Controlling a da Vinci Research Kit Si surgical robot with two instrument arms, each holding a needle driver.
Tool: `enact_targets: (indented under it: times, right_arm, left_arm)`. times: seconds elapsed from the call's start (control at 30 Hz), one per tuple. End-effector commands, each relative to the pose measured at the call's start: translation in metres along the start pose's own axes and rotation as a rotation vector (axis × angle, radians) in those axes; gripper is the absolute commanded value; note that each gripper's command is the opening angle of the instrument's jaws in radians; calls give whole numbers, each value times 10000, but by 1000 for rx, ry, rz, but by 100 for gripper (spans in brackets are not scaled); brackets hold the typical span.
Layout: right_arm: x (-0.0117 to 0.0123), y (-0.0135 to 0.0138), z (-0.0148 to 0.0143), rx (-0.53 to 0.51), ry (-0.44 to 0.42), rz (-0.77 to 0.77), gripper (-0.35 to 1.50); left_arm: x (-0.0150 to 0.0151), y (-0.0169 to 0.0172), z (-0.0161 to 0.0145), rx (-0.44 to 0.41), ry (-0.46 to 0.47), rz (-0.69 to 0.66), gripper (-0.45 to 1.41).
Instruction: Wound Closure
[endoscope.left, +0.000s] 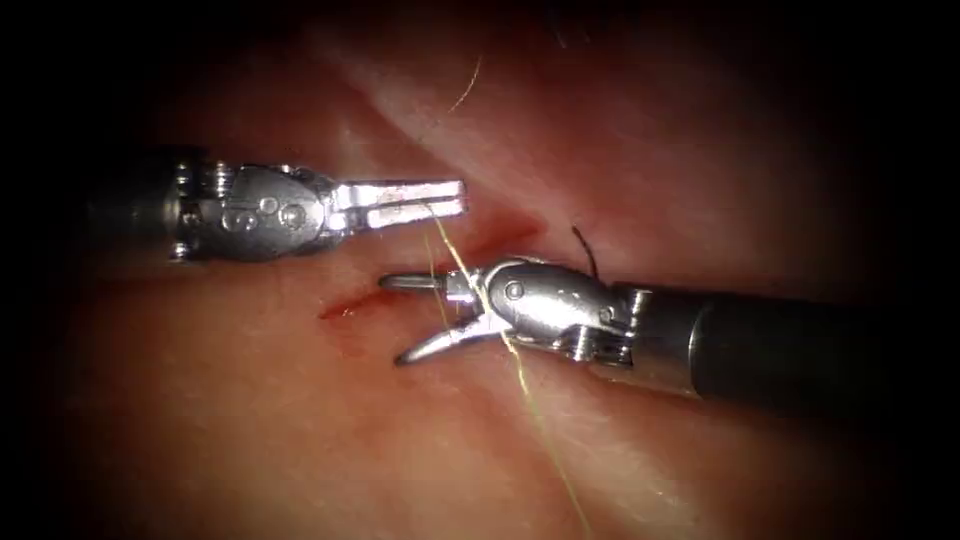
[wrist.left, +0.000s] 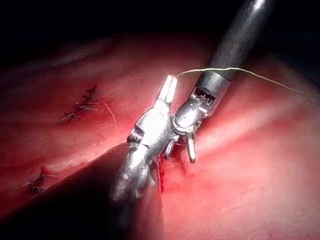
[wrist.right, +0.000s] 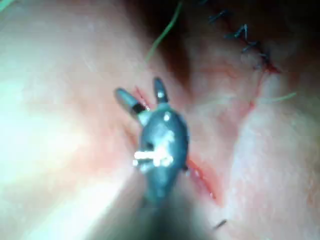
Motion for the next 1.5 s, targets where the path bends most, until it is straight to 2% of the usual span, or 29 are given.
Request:
enact_targets:
  times: [0.03, 0.2, 0.33, 0.5, 0.7, 1.03, 1.13, 1.5]
  right_arm:
    - [-4, 5, 9, 19, 7, -8, 103]
    - [-6, 5, 10, 54, 20, -24, 101]
    - [-6, 6, 11, 64, 52, -32, 101]
    - [-11, 11, 8, 96, 143, -47, 101]
    - [-11, 11, 9, 96, 176, -36, 101]
    - [-3, 11, 16, 107, 325, 19, 99]
    - [-2, 13, 16, 95, 344, 26, 99]
    - [23, 32, -10, 10, 441, 63, 98]
  left_arm:
    - [-10, -6, 4, -1, 3, 0, -45]
    - [-28, -17, 0, 1, 0, 1, -45]
    - [-55, -23, -6, -2, 0, 13, -45]
    - [-90, -21, -15, -8, -1, 35, -45]
    - [-122, -21, -26, -6, -8, 32, -45]
    - [-134, -22, -39, 14, 13, 39, -45]
    - [-134, -16, -41, 17, 12, 43, -45]
    - [-134, 15, -48, -15, 38, 63, -45]
